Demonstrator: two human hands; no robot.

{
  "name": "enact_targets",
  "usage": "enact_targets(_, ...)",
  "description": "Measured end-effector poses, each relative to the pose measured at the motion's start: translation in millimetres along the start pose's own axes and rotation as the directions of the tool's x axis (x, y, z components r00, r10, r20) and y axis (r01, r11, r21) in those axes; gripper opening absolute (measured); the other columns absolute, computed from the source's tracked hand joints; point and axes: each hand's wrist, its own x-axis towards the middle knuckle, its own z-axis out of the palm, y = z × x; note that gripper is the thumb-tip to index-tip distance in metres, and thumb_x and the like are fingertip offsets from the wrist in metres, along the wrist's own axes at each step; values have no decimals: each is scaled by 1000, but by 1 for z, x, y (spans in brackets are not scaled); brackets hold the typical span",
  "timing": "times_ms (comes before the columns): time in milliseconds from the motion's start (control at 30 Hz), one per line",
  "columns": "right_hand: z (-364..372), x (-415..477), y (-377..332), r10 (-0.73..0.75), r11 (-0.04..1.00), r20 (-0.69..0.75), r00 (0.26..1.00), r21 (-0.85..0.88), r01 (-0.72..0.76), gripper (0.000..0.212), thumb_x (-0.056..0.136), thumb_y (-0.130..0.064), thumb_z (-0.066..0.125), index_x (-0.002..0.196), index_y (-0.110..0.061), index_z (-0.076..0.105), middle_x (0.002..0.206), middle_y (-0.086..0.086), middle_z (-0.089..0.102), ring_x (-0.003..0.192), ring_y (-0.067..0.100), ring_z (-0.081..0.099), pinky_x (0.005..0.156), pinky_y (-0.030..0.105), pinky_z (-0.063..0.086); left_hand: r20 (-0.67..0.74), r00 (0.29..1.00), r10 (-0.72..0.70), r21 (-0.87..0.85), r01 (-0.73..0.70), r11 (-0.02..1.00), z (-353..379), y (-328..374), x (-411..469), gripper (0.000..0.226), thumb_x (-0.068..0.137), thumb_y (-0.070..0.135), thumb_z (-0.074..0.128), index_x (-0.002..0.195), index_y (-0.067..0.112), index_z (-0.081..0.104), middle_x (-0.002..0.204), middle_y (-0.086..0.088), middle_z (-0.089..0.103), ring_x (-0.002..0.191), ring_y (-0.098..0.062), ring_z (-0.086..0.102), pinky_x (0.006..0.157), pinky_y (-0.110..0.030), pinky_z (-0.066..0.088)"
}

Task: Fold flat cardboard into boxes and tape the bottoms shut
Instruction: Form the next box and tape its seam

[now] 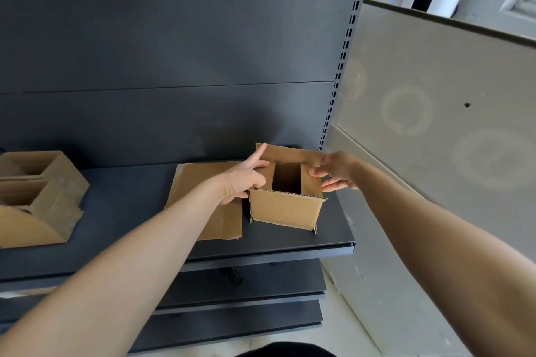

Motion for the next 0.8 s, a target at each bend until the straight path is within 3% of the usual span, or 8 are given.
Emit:
enact_targets(200,8,5,-1,-17,1000,-75,997,2,17,39,86,-13,70,121,-5,55,108,11,60,77,21,64,62,28,58,6,1000,-4,26,4,1000,-2,-2,-3,90,87,-4,45,147,50,3,154,8,27,137,-23,30,107,-56,28)
enact_targets(300,8,7,-1,-22,1000,-103,994,1,22,40,87,-13,69,123,-4,56,110,10,61,70,17,63,56,26,57,20,1000,1,20,-1,1000,-3,-4,-2,83,93,11,49,147,49,0,155,7,26,137,-22,30,108,-55,29)
enact_targets(433,12,6,1,-37,998,-141,989,42,43,30,93,-11,59,122,-3,55,117,16,64,96,30,64,67,33,56,49,999,6,6,-6,1000,-5,-7,-1,93,85,40,64,147,49,-4,157,8,23,143,-22,23,112,-56,24)
enact_targets(600,14,6,4,-11,991,-141,990,129,30,18,94,-13,57,111,-8,57,117,15,65,95,28,62,58,29,49,-21,999,27,69,-26,997,-3,-11,2,95,83,40,67,147,50,-3,153,12,32,142,-20,28,112,-49,28)
enact_targets(667,12,4,4,7,990,-123,992,138,11,23,93,-12,60,115,-8,58,105,10,66,80,21,61,55,27,49,-44,999,30,74,-27,997,-2,-12,2,94,83,41,67,147,50,-1,151,12,36,141,-19,30,112,-49,27)
enact_targets(733,9,-1,3,1,993,-88,996,122,10,26,92,-14,61,117,-9,58,92,7,61,71,18,58,58,27,52,-71,997,36,57,-32,998,-2,-14,3,92,83,42,68,147,51,2,148,12,41,139,-19,33,114,-50,26)
enact_targets(800,4,-7,0,11,989,-28,1000,150,-7,28,93,-26,59,116,-12,58,98,10,61,76,21,61,67,30,57,-117,992,57,50,-51,997,-1,-16,4,90,84,40,67,148,49,5,144,11,46,136,-19,36,114,-50,26)
